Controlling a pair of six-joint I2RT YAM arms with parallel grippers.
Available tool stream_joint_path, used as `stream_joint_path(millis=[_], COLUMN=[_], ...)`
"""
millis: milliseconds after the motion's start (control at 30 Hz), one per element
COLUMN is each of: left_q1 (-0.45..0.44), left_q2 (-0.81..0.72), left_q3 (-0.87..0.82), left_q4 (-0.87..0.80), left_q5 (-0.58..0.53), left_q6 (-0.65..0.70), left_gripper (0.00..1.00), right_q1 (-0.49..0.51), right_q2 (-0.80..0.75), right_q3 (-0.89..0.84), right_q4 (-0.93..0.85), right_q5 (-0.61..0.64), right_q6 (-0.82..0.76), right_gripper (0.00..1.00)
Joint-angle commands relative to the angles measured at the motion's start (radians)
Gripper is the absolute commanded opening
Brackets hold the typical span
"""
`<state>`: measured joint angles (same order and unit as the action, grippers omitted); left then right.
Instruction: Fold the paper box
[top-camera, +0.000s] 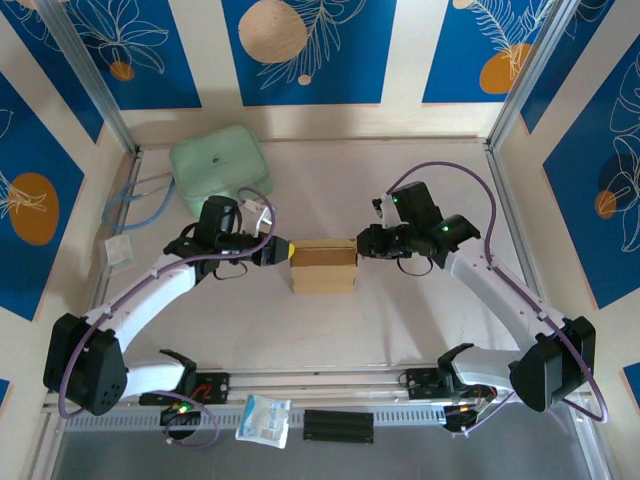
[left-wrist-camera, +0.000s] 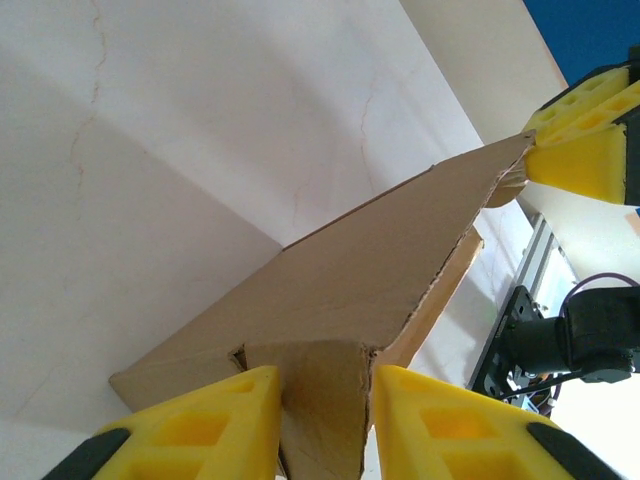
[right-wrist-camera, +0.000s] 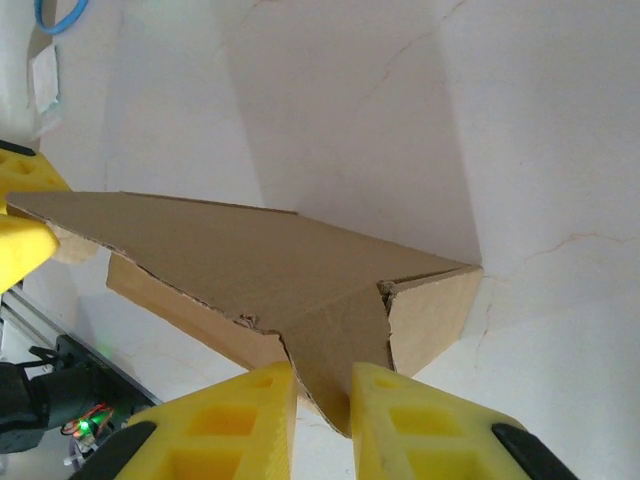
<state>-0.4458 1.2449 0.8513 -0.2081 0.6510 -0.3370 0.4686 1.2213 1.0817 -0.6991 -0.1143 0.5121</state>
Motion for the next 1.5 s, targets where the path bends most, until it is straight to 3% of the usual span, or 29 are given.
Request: stream_joint_path(millis=[0,467,1467], left_q1=[-0.013,-0.025,-0.031], left_q2=[-0.019,-0.001,0.002], left_q3=[-0.001,0.005,0.014], left_q4=[0.019,0.035,0.027], left_q5=[0.029,0.033,0.023], left_q6=[-0.013,-0.030,-0.042], left_gripper=[0.30,0.29,0.29], right_q1=[-0.014,-0.042,-0.047], right_q2=[-0.003,0.006,0.018], right_q3=[0.026,0.017,0.001], right_q4=[-0.006,0.004,0.007], right_q5=[-0.055,-0.121,-0.146], right_q6=[0.070,0.168,0.217], right_gripper=[0.21,0.20,0.21])
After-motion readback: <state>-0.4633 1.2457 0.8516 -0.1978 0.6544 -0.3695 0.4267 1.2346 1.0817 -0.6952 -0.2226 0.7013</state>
